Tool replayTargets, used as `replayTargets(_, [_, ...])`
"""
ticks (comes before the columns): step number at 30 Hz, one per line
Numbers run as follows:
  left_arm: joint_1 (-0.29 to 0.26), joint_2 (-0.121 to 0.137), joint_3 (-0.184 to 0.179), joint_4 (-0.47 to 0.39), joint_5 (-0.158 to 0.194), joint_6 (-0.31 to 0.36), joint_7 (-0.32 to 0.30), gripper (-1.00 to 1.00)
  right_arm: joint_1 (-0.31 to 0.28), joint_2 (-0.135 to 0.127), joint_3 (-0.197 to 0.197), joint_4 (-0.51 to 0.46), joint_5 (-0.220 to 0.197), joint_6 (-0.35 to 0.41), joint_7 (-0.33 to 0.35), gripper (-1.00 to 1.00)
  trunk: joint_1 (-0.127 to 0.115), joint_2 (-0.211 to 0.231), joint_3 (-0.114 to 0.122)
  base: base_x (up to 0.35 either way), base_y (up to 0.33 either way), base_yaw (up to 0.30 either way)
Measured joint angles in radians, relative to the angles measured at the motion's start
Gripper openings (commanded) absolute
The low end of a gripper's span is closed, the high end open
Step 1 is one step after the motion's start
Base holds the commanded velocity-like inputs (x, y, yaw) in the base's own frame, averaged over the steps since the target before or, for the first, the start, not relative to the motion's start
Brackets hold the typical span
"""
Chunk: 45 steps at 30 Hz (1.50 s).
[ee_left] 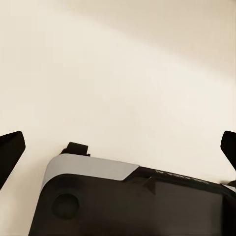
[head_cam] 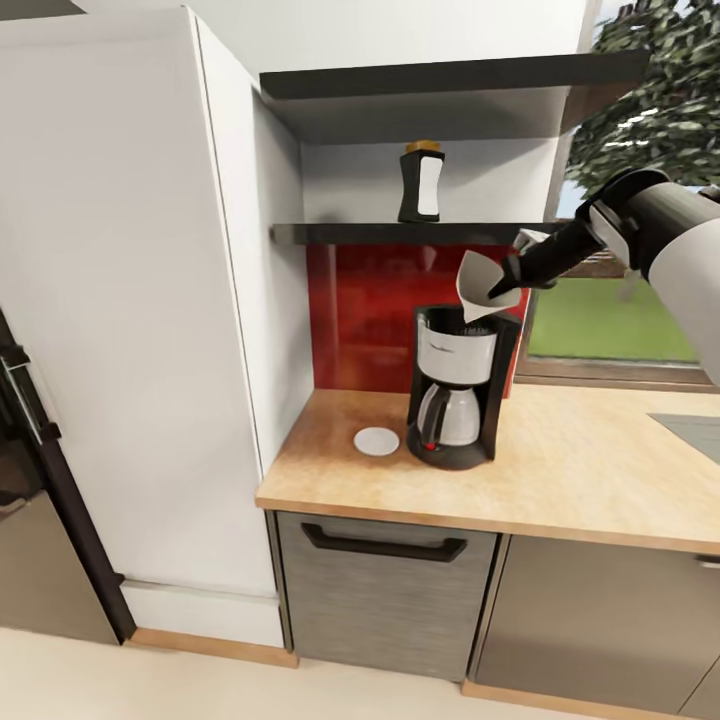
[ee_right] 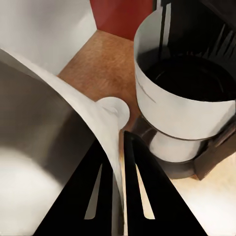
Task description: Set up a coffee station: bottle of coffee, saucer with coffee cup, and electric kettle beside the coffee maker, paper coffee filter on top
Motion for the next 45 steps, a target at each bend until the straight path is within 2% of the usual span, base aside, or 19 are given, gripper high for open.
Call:
replayTargets(6, [0.0,0.0,0.0,0.017,0.0,-0.001,0.0,1.0,-0.002,-0.001,0.003,0.001,0.002,-0.001,0.03,-1.0,0.0,0.0,0.0,0.079,0.049,0.0])
replayTargets(32, [0.0,0.001,-0.001,0.018,0.0,-0.003,-0.001,1.0,0.0,-0.002,0.013,0.002,0.009,-0.003,0.031,-1.0,0.0,0.0,0.0,0.09,0.005,0.0])
replayTargets(39, [0.0,0.001,-0.001,0.018,0.0,-0.002,-0.001,1.0,0.0,-0.002,0.018,0.003,0.021,-0.003,0.031,-1.0,0.0,0.0,0.0,0.094,-0.05,0.0])
replayTargets(45, [0.0,0.001,-0.001,0.018,0.0,-0.002,-0.001,1.0,0.003,-0.002,0.02,0.005,0.052,-0.003,0.029,-1.0,0.0,0.0,0.0,0.022,-0.013,0.0])
